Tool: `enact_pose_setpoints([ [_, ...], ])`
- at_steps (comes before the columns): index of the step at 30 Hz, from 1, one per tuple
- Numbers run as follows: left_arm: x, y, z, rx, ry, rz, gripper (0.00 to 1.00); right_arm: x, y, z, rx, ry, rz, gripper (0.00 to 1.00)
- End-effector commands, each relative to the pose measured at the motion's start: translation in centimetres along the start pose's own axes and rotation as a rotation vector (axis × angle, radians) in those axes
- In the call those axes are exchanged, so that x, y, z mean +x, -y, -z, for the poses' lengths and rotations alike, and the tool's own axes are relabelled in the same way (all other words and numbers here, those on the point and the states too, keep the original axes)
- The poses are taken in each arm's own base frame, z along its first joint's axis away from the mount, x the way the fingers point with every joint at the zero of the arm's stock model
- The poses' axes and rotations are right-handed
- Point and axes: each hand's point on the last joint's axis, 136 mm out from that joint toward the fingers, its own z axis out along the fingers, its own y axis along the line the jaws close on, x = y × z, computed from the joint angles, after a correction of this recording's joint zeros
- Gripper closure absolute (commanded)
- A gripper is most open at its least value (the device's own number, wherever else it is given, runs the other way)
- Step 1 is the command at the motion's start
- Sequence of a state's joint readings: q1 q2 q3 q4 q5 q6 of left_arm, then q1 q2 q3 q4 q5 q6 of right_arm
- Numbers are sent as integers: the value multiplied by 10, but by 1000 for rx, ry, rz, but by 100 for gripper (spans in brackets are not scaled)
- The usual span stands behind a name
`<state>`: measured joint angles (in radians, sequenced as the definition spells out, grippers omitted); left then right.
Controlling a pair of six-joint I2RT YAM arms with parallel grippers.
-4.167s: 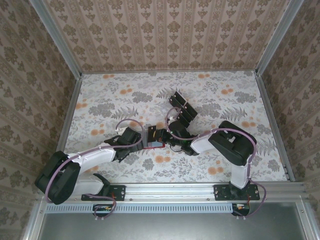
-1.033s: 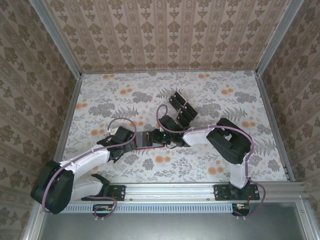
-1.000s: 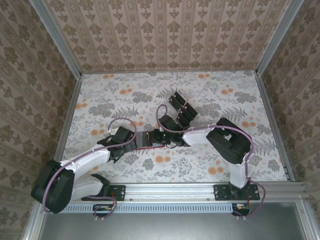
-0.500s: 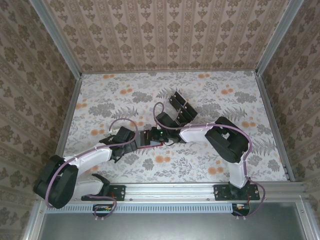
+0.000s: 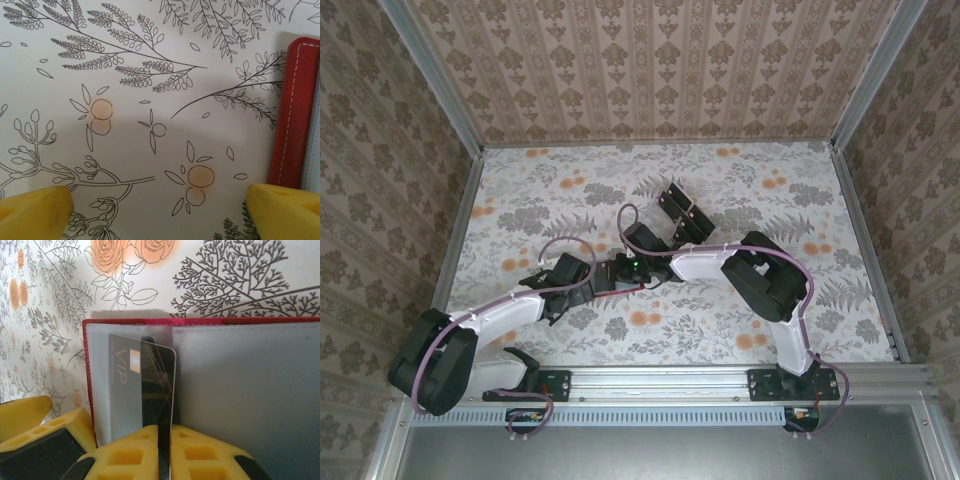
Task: Put the credit cards into the card holder
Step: Insert the credit card into the card slot.
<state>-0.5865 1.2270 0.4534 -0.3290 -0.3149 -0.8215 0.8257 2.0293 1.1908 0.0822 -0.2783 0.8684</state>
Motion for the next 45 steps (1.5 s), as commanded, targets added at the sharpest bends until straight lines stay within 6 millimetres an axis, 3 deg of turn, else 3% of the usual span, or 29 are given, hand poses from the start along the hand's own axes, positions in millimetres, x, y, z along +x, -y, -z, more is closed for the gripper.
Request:
enact_pose_setpoints([
  [1, 5, 9, -4, 49, -35, -2, 0, 19, 10, -7, 46, -85, 18, 81],
  [5, -6, 10, 5, 50, -9, -2, 0, 13, 3, 6, 60, -74, 56, 63],
  [9, -16, 6, 13, 44, 14, 8, 0, 2, -1, 22, 85, -36, 88, 59],
  [17, -19, -3, 10, 17, 9, 18, 0, -1, 1, 18, 100, -39, 94, 60],
  [25, -12, -4, 1, 2, -20, 13, 0, 3, 4, 7, 84, -60, 75, 71],
  [45, -2, 2, -14, 8, -65, 2, 0, 8, -18, -7, 15, -91, 53, 76],
])
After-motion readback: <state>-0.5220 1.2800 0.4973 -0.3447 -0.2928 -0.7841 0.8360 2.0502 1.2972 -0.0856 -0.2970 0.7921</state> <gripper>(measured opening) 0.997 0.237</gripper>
